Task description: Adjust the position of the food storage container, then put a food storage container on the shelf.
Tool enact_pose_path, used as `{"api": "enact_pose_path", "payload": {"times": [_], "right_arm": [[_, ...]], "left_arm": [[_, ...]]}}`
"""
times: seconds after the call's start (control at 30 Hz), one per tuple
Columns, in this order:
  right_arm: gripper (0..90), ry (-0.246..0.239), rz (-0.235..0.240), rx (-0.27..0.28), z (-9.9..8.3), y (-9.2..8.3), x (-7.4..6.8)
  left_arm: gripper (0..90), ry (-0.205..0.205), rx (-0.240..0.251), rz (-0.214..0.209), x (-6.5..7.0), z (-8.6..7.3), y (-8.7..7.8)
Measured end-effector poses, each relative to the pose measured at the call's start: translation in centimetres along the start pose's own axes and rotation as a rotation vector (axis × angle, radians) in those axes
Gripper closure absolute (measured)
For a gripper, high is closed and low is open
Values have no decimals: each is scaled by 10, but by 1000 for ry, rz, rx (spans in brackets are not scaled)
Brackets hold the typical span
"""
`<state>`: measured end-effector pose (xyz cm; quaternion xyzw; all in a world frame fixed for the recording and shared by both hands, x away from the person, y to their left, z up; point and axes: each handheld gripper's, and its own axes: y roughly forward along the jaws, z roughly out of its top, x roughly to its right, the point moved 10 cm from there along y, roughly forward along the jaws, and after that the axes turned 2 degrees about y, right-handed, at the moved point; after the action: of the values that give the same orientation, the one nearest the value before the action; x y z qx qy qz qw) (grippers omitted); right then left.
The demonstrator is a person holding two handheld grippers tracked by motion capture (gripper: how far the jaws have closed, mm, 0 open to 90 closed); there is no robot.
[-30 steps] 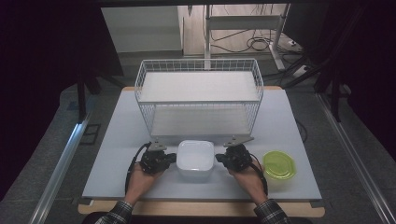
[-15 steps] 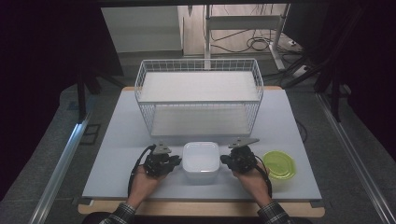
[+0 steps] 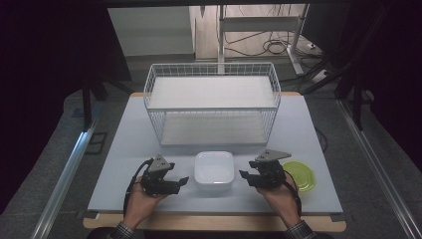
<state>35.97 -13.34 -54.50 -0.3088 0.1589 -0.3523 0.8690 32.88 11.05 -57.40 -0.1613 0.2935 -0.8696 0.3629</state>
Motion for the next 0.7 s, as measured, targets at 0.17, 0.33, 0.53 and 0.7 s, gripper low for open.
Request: {"api": "enact_pose_path", "payload": {"times": [0.17,0.33,0.53,0.7], "right_arm": [[258,-4,19,47,-1,-8,-7],[177,3,43,66,-5,-11,-13],[125,7,72,57,-10,-10,-19],[95,2,80,71,-8,-9,-20]], "left_arm": [[51,16,-20,19,2,-7,-4],[34,22,1,-22,10,-11,-9],[36,67,28,4,8,-13,-8],[34,54,51,-19,7,-12,-6]]}}
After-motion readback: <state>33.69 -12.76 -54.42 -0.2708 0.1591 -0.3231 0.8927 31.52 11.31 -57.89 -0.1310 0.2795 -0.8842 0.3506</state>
